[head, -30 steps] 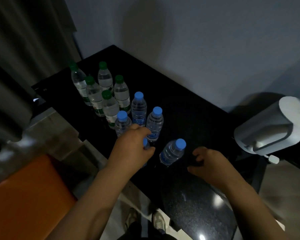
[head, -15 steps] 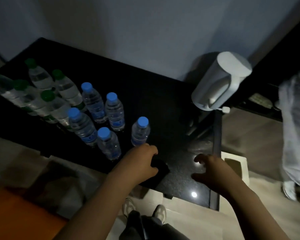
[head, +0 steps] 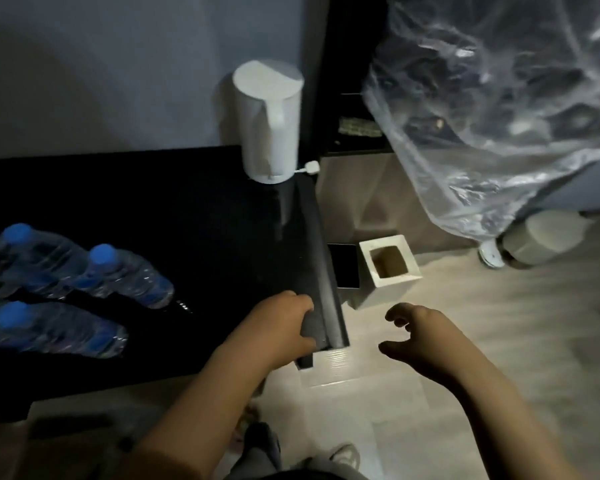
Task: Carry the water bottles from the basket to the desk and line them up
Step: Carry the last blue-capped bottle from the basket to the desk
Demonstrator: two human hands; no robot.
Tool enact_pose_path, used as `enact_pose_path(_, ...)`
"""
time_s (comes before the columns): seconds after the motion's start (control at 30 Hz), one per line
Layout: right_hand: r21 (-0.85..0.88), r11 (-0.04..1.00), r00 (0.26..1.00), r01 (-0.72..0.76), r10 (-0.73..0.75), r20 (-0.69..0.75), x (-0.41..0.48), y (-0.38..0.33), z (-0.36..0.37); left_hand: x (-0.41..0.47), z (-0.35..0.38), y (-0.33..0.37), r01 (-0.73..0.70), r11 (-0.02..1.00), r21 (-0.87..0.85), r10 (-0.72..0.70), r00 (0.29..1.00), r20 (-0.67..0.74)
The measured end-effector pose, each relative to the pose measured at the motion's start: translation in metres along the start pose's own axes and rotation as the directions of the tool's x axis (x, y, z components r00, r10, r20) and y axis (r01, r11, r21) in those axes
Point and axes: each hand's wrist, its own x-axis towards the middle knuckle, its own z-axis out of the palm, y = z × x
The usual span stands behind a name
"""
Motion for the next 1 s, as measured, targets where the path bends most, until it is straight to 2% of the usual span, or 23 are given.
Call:
enact_pose_path(0.17,0.097,0.985,0.988,-0.144,0.148,-0.034,-0.036,0.097,-0.017,0.023,0.045,0.087,-0.115,0.990,0.083,0.108,0.991,0.083)
enact_pose_path(0.47,0.257,0.906,0.930,-0.335,0.362,-0.065,-0.094,0.250,-0.039,0.057,0.130,0.237,-0.310,0.939,0.149,0.267,0.930,0.252)
enact_pose_path(0.8,0.450,0.737,0.798,-0.504,0.596,-0.083,-0.116,0.360,-0.056,0.128,0.178,0.363,-0.573,0.783,0.244,0.416,0.773,0.479)
enact_pose_path(1.0,0.511,0.636,0.704,-0.578,0.705,-0.082,-0.091,0.411,-0.088,0.202,0.189,0.435,-0.685,0.686,0.245,0.484,0.682,0.548)
